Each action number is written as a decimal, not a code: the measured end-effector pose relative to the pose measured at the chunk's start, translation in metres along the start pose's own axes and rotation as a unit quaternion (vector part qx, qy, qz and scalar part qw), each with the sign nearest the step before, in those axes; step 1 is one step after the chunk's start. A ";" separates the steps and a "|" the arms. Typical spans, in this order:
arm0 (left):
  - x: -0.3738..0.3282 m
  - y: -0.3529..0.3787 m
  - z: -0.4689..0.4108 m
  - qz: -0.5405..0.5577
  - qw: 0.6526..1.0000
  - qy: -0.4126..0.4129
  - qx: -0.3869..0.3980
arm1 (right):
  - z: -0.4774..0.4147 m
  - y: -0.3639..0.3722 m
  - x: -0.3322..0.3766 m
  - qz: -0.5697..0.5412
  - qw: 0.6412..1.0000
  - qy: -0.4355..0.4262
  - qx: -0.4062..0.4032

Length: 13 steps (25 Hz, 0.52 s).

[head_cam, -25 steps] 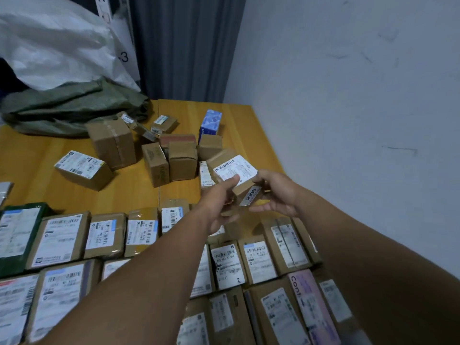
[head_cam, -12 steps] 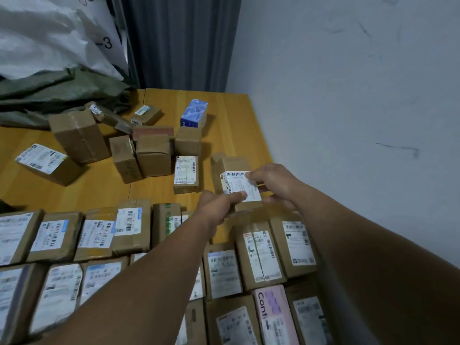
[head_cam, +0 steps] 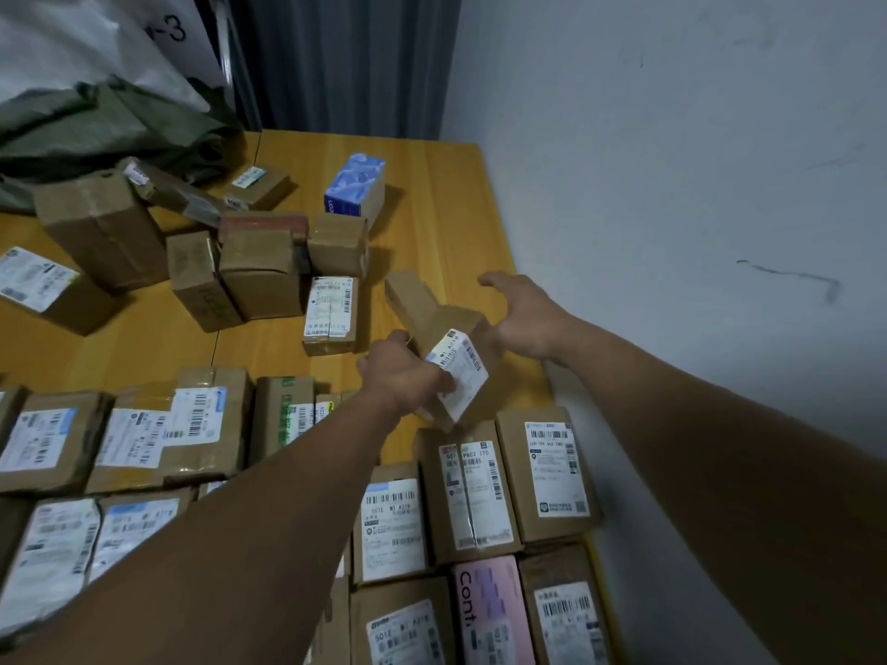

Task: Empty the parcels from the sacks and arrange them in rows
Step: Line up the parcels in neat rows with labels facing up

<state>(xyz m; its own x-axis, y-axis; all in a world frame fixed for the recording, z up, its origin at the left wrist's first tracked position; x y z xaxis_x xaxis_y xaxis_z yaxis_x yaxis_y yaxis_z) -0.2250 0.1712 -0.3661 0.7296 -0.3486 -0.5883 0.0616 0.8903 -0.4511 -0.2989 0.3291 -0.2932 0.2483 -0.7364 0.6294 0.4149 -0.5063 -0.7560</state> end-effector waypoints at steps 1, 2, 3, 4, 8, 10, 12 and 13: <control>-0.011 -0.002 0.000 -0.051 0.998 0.027 -0.020 | -0.003 0.007 0.003 0.027 0.998 -0.023 0.048; -0.020 -0.002 0.000 -0.083 0.995 0.054 -0.030 | -0.006 0.014 0.004 0.054 0.993 -0.038 0.093; -0.029 -0.001 0.000 -0.106 0.991 0.077 -0.035 | -0.008 0.021 0.005 0.083 0.987 -0.049 0.130; -0.038 0.000 0.002 -0.129 0.986 0.095 -0.039 | -0.011 0.026 0.005 0.108 0.980 -0.060 0.158; -0.058 0.009 0.006 -0.158 0.977 0.143 -0.014 | -0.020 0.044 -0.005 0.138 0.968 -0.057 0.203; -0.060 0.011 0.002 -0.142 0.979 0.145 0.004 | -0.022 0.045 -0.012 0.146 0.966 -0.046 0.208; -0.058 0.012 -0.003 -0.125 0.982 0.137 0.020 | -0.023 0.043 -0.014 0.151 0.965 -0.043 0.209; -0.057 0.014 -0.005 -0.117 0.983 0.137 0.025 | -0.024 0.039 -0.015 0.157 0.966 -0.041 0.203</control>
<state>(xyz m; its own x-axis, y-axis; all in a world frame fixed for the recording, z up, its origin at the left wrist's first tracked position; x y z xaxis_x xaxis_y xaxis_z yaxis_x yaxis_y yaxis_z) -0.2693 0.2018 -0.3416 0.4803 -0.6058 -0.6343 0.2445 0.7870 -0.5664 -0.3077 0.3094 -0.3365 0.4796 -0.7780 0.4058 0.6123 -0.0346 -0.7899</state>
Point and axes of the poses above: each hand's wrist, its own z-axis away from the middle knuckle, its own y-axis out of the palm, x = y × z, the point moved 10 cm from there along -z, towards the middle knuckle, and after that the axes turned 15 degrees about -y, right-handed, at the moved point
